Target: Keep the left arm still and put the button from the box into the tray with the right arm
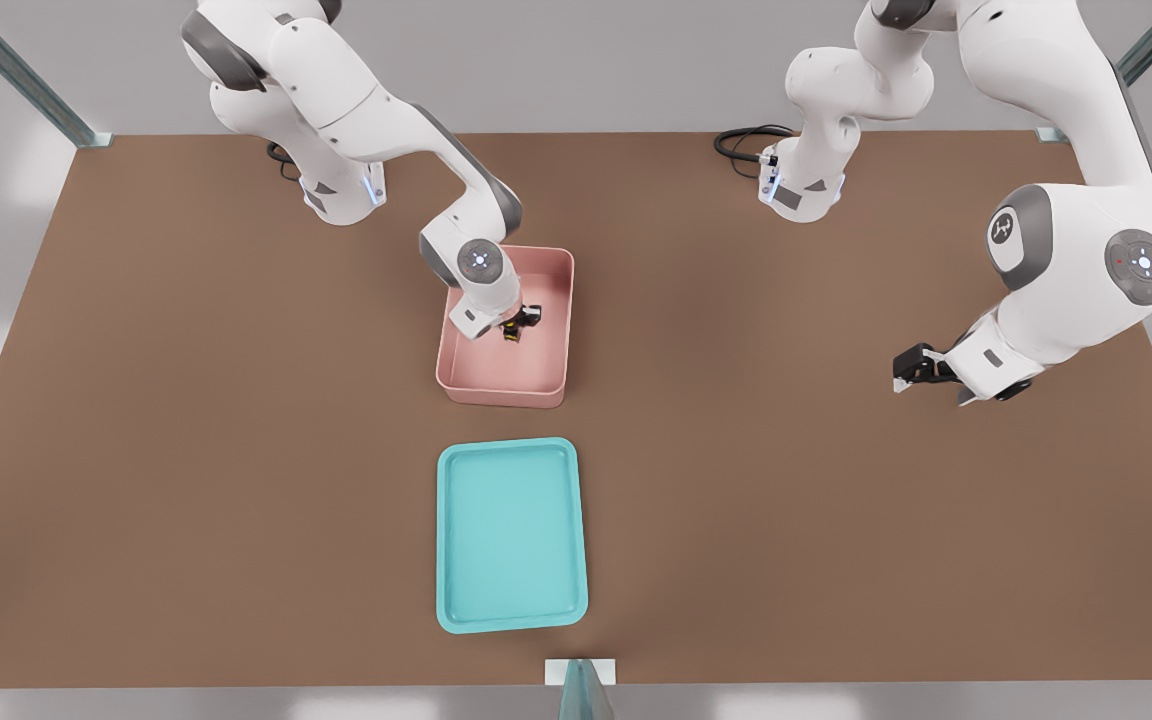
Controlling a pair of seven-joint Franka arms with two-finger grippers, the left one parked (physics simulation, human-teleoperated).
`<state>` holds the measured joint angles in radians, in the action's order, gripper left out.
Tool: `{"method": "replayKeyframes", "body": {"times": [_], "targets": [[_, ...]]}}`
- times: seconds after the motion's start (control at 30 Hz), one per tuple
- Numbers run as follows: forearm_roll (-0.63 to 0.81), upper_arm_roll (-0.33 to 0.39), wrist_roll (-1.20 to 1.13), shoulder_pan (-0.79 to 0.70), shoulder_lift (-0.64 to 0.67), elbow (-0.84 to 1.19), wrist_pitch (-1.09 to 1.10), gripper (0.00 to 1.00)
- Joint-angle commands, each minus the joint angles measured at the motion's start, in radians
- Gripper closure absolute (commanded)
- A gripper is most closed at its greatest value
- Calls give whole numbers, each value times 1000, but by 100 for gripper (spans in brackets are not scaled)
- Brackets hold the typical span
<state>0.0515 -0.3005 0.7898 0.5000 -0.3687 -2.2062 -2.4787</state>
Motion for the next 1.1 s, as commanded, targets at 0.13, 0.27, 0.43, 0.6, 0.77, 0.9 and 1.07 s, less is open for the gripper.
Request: {"method": "replayKeyframes", "body": {"times": [0.13,0.27,0.43,0.6,0.77,0.9,1.07], "targets": [[1,0,-1,0,5,0,0,55],[1,3,0,0,65,16,58,56],[2,7,-1,-11,120,103,207,56],[5,7,-49,-52,114,210,328,55],[11,15,-136,-84,76,356,475,55],[8,11,-181,-115,-32,572,610,56],[-4,12,-239,-136,-173,793,678,56]]}}
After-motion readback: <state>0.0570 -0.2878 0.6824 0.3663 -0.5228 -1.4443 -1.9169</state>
